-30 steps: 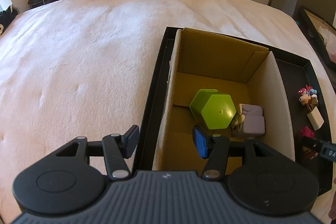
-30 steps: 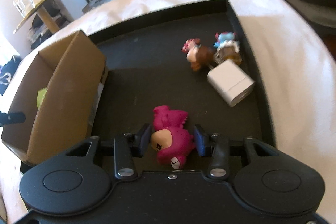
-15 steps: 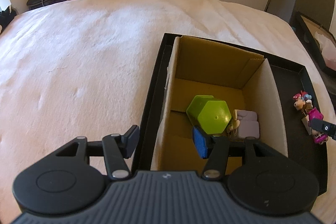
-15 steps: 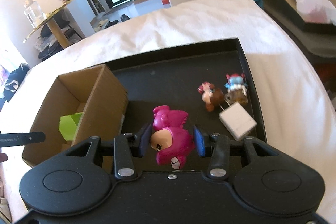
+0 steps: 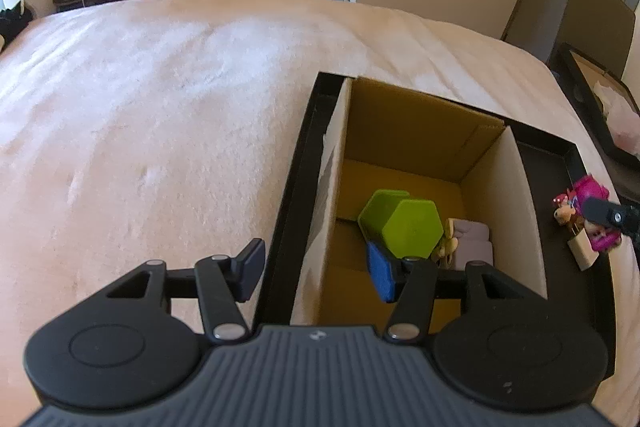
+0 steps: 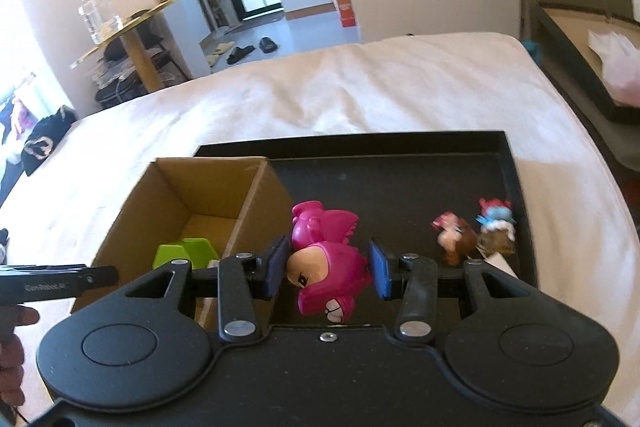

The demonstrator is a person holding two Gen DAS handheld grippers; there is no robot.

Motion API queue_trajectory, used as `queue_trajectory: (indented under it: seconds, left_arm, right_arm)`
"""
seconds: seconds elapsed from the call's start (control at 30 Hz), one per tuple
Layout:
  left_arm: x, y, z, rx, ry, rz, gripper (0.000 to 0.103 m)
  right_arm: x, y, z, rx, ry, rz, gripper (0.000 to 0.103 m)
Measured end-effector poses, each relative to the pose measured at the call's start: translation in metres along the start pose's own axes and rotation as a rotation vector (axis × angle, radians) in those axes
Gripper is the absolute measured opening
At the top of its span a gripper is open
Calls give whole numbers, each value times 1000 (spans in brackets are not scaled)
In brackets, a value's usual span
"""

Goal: Organize rigid objects
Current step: 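Grasp the pink figurine with the right gripper and lift it toward the box, then carry the pink figurine into the box and open the right gripper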

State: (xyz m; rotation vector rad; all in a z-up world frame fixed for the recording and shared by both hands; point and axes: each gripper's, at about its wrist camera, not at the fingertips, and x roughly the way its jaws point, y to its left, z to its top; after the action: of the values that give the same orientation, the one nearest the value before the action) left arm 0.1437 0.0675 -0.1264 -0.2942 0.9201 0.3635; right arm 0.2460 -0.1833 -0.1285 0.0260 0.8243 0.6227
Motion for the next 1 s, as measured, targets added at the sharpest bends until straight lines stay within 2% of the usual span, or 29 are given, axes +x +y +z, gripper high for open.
queue_trajectory:
  seconds: [0.3,0.5,0.77,1.0]
  left_arm:
    - [7,3,-3,-12,-2,-59,52]
    - [7,8,-4,-18,-20,-95,48]
    - [8,13,-6,-28,-6,-142,31]
    - [9,14,-6,-2,-14,-128,22]
  right_arm:
    - [3,32,20,-66,-28,31,43]
    - [14,52,24,-99,-15,36,43]
    - [30,74,19,-139,14,30,43]
    - [46,86,15,-172,13,9,43]
